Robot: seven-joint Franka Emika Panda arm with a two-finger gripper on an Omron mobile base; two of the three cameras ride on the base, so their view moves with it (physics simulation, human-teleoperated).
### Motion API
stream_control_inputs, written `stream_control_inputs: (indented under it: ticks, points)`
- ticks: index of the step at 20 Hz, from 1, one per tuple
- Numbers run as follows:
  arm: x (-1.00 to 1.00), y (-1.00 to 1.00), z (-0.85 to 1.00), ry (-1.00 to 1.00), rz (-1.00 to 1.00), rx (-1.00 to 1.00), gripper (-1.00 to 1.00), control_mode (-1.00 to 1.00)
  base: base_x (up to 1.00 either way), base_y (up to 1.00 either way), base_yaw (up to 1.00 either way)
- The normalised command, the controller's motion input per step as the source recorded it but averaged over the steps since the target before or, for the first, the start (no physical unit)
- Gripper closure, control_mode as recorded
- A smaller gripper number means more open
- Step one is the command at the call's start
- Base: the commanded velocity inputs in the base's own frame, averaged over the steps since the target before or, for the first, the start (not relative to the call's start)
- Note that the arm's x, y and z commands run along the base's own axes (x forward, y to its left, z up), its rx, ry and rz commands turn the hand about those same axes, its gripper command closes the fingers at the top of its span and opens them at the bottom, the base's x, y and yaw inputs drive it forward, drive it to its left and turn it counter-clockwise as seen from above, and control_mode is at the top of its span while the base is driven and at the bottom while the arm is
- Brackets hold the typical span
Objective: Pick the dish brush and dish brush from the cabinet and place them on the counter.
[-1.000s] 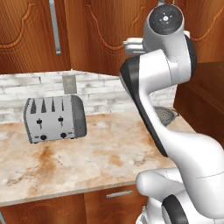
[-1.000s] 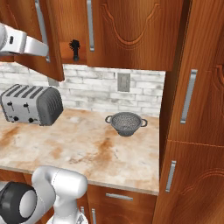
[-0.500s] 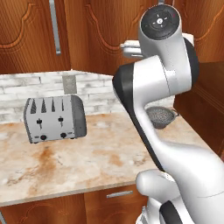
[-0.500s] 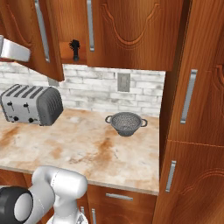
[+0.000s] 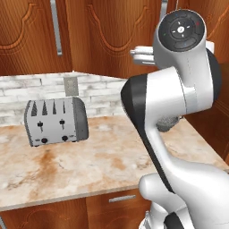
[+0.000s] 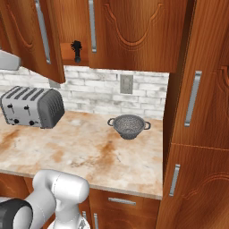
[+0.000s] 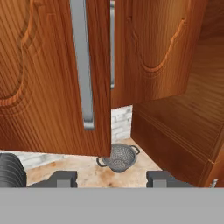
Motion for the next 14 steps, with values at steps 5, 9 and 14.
stream_control_inputs:
  ticks: [5, 9, 14]
  points:
    - [-0.19, -0.66, -0.01, 0.0, -0.05, 0.15, -1.0, -1.0, 0.0, 0.0, 0.0]
    - [-0.03, -0.69, 0.0, 0.03, -0.12, 0.26, -1.0, -1.0, 0.0, 0.0, 0.0]
    - [0.0, -0.33, -0.14, 0.03, -0.03, 0.21, -1.0, -1.0, 0.0, 0.0, 0.0]
